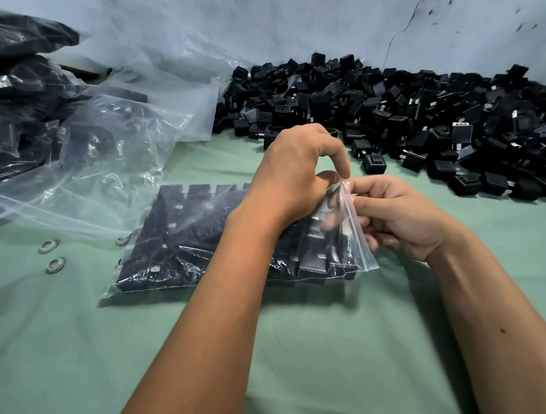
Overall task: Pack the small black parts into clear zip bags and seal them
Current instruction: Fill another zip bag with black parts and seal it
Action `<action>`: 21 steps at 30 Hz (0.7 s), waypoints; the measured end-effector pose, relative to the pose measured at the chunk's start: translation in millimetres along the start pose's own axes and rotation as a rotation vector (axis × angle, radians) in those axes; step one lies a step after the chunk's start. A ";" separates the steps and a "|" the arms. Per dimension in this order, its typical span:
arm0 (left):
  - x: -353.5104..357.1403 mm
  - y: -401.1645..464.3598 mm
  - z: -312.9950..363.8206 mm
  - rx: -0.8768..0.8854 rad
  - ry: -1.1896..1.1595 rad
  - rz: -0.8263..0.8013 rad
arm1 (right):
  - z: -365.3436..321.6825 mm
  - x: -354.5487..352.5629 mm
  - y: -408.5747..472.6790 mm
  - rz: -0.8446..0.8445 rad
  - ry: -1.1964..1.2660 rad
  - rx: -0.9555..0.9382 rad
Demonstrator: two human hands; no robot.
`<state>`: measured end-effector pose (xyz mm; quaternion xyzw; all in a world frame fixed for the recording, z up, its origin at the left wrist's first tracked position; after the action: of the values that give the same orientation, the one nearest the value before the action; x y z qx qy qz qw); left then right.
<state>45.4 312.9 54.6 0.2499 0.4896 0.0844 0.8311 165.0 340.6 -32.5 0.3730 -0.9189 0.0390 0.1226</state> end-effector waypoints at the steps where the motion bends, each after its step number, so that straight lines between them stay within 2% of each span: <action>1: 0.2 -0.2 -0.3 0.001 -0.004 0.000 | -0.9 -6.3 0.0 0.049 0.006 -0.010; 3: 1.7 -0.9 -1.1 0.000 -0.018 -0.004 | -4.3 -22.5 0.1 0.198 -0.015 -0.065; 7: 10.0 -2.0 -3.7 -0.013 -0.040 -0.045 | -9.0 -63.3 -6.5 0.605 -0.133 -0.175; 10: 17.8 -2.8 -3.8 -0.020 -0.058 -0.084 | -25.8 -75.7 -18.3 0.800 -0.622 -0.249; 12: 23.5 -3.5 -4.7 -0.029 -0.067 -0.112 | -26.0 -68.3 -15.5 0.775 -0.947 -0.214; 14: 28.1 -5.0 -5.8 -0.038 -0.078 -0.135 | -15.5 -62.0 -8.4 0.711 -1.130 -0.099; 17: 29.5 -6.9 -6.4 -0.050 -0.088 -0.141 | -5.4 -61.3 0.3 0.638 -1.295 0.045; 21: 28.3 -7.0 -6.4 -0.049 -0.073 -0.141 | 7.1 -69.1 8.2 0.604 -1.382 0.211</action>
<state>53.6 319.9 26.8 0.1975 0.4731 0.0283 0.8581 205.8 392.0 -56.7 0.0546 -0.8402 -0.0839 -0.5330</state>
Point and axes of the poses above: each hand's wrist, its own y-axis towards the middle knuckle, its own x-axis out of the palm, z = x × y, the point moved 9 cm from there along y, towards the middle knuckle, and after that the axes turned 13 degrees about y, right-handed, at the moved point
